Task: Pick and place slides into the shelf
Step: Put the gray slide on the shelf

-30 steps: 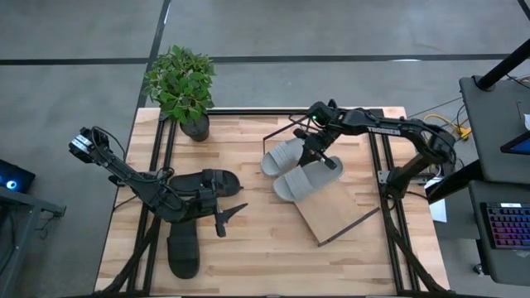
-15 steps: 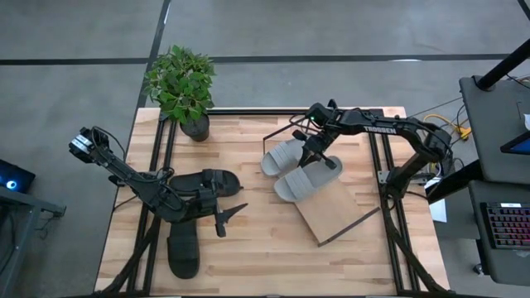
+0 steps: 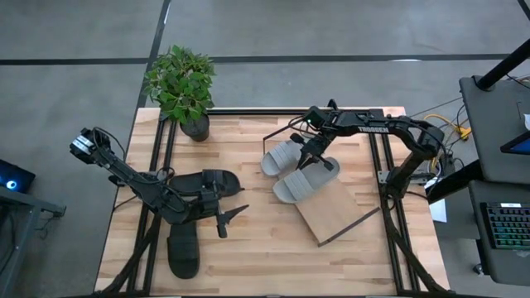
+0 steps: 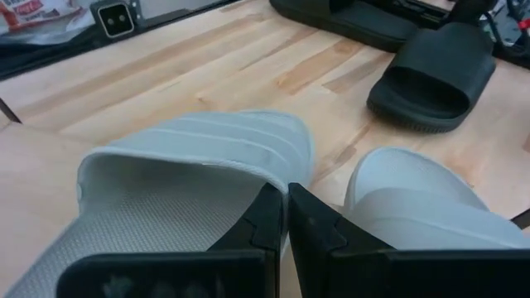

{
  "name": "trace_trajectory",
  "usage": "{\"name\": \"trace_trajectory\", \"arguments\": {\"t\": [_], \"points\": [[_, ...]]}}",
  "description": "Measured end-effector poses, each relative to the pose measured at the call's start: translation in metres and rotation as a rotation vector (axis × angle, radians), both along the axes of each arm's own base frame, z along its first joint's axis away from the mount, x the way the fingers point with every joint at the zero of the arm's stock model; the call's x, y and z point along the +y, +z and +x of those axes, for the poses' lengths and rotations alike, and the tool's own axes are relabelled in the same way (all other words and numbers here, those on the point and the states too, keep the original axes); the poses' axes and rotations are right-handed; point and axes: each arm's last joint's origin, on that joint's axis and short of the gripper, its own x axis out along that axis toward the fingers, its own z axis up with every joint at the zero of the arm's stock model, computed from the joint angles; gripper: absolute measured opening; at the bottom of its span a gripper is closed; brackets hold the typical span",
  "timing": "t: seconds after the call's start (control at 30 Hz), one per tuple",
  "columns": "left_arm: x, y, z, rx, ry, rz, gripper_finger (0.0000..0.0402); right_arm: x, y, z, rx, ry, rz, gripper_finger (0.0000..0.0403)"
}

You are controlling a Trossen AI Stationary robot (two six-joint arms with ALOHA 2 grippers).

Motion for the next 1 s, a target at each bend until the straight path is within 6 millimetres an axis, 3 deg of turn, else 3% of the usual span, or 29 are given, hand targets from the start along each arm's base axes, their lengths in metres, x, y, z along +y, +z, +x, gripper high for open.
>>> {"name": "trace_trajectory", "arguments": {"t": [0.23,1.0], "points": [[-0.0005,-0.0012,0.0007,0.004,0.0,0.003,0.0211,-0.0021,-0.0092,0.0035,0.005,0.005,-0.002,0.0008],[-0.0005,-0.0011,0.0007,0.004,0.0,0.003,0.0211,-0.0073,-0.0081,0.006,-0.009,-0.028,-0.008,0.0009]]}}
